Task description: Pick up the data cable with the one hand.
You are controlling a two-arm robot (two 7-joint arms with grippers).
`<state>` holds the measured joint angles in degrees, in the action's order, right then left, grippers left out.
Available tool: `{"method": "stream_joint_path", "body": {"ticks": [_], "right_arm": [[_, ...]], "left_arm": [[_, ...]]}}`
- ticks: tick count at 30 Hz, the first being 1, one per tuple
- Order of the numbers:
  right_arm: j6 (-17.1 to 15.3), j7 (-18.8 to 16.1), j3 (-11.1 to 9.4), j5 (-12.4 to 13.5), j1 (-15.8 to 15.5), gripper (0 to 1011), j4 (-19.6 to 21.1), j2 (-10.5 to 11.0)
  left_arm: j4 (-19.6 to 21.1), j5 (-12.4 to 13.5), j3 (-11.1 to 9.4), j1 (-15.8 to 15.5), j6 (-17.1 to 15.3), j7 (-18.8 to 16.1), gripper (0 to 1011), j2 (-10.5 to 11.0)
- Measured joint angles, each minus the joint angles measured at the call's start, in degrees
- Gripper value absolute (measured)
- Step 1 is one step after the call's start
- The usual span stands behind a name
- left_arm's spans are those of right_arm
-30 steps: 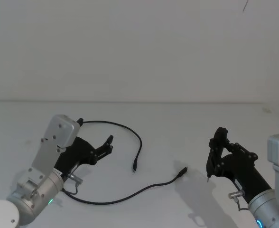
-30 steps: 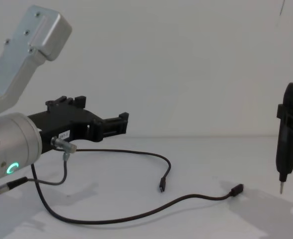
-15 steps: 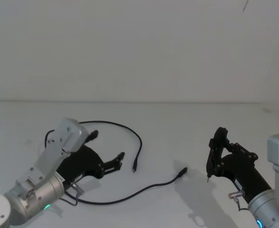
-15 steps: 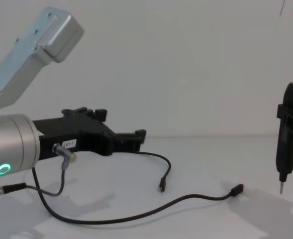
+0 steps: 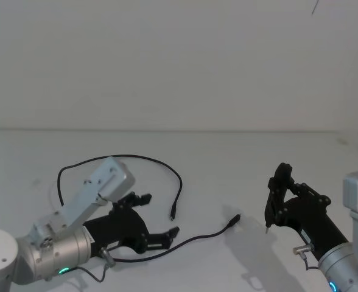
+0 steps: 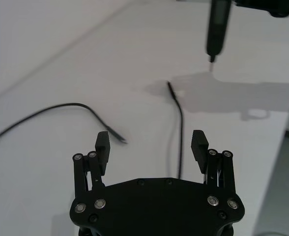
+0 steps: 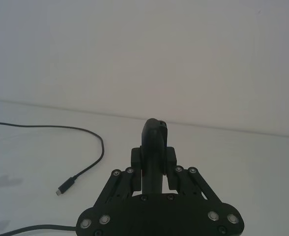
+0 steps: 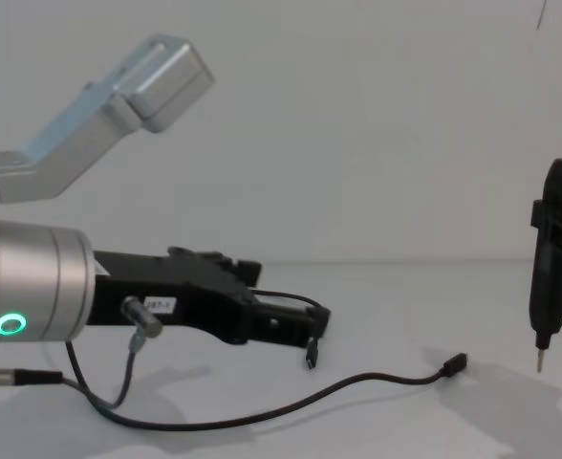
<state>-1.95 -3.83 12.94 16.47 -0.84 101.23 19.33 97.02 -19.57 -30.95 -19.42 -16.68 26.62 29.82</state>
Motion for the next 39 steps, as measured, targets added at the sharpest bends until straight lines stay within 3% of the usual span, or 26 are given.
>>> {"method": "stream_joint_path", "body": {"ticks": [9, 15, 39], "right_arm": [[0.0, 0.0, 0.0, 0.0, 0.0, 279, 0.0, 0.0], [0.0, 0.0, 0.0, 0.0, 0.0, 279, 0.0, 0.0], [0.0, 0.0, 0.0, 0.0, 0.0, 279, 0.0, 0.0]], "left_arm": [[-1.94, -1.78, -3.24, -4.17, -7.71, 4.94, 1001, -0.89], [-3.97, -2.19, -4.94, -6.49, -11.19, 6.01, 1001, -2.42], [-10.69, -2.35, -8.5, -11.22, -17.23, 3.66, 1001, -8.53]]}}
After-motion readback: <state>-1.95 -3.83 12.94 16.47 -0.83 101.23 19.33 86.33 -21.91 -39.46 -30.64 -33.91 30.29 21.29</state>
